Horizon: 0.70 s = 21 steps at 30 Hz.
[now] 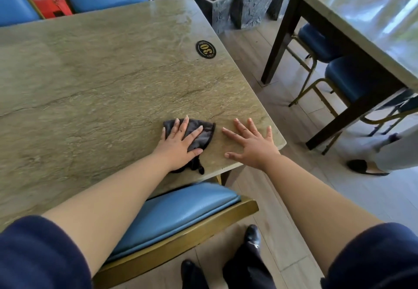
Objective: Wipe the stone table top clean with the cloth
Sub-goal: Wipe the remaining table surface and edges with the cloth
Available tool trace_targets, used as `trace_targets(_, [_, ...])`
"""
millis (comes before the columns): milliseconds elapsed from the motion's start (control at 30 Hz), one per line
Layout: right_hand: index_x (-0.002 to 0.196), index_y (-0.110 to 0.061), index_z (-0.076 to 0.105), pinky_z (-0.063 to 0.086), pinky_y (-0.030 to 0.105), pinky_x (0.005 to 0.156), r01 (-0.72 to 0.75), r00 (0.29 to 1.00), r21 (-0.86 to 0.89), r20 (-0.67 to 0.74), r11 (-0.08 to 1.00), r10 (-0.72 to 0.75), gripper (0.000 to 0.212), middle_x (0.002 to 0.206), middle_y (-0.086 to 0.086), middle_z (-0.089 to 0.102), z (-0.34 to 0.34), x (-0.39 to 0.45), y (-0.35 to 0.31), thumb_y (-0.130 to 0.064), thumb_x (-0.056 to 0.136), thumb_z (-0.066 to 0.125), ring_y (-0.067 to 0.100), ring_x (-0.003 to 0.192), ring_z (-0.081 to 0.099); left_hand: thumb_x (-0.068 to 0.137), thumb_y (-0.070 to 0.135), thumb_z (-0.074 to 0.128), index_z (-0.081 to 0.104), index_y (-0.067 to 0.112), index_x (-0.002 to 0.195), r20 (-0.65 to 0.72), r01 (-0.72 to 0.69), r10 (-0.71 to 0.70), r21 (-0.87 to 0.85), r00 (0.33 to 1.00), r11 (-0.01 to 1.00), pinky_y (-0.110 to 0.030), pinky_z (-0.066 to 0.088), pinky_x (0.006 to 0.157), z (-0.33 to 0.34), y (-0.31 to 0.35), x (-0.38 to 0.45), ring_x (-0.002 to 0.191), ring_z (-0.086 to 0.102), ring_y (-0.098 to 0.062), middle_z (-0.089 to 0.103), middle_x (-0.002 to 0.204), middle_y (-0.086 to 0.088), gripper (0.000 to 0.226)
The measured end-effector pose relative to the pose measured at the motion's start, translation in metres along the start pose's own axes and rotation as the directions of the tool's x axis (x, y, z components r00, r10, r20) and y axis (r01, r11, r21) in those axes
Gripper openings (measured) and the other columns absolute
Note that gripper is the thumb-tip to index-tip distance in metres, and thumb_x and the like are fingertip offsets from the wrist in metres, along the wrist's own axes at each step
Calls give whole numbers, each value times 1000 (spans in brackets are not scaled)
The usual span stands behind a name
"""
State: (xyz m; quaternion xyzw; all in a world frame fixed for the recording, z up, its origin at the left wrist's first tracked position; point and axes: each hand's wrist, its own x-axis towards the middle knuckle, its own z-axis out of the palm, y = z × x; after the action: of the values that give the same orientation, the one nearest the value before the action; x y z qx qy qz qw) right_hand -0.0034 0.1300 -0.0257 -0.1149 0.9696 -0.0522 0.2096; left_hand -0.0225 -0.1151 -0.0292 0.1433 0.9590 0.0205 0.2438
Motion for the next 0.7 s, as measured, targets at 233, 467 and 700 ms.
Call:
trace_targets(233, [144, -55, -2, -12, 57, 114, 259, 964, -37, -50, 965, -261, 77, 158, -15, -16, -11, 20, 48, -78, 81, 34, 10, 144, -20, 90, 71, 26, -21, 44, 146, 67, 244, -238, -94, 969, 965, -54, -13, 115, -27, 42, 58, 142, -31, -29, -39, 152, -4, 77])
trace_targets(467, [148, -39, 25, -6, 50, 118, 325, 931, 3, -178, 946, -320, 60, 161, -2, 6, -41, 40, 125, -50, 92, 46, 16, 147, -7, 104, 26, 35, 17, 17, 153, -96, 361, -448, -455, 889, 814, -45, 18, 117, -42, 73, 81, 148, 8, -33, 0, 162, -11, 53])
trace_targets(700, [146, -34, 31, -4, 53, 117, 307, 944, 130, -167, 943, -284, 53, 160, 2, 14, -53, 55, 153, -37, 96, 47, 18, 148, -3, 100, 16, 44, 47, 2, 138, -418, 196, -517, -604, 747, 772, -41, 35, 109, -50, 129, 79, 136, 41, -33, 31, 155, -8, 40])
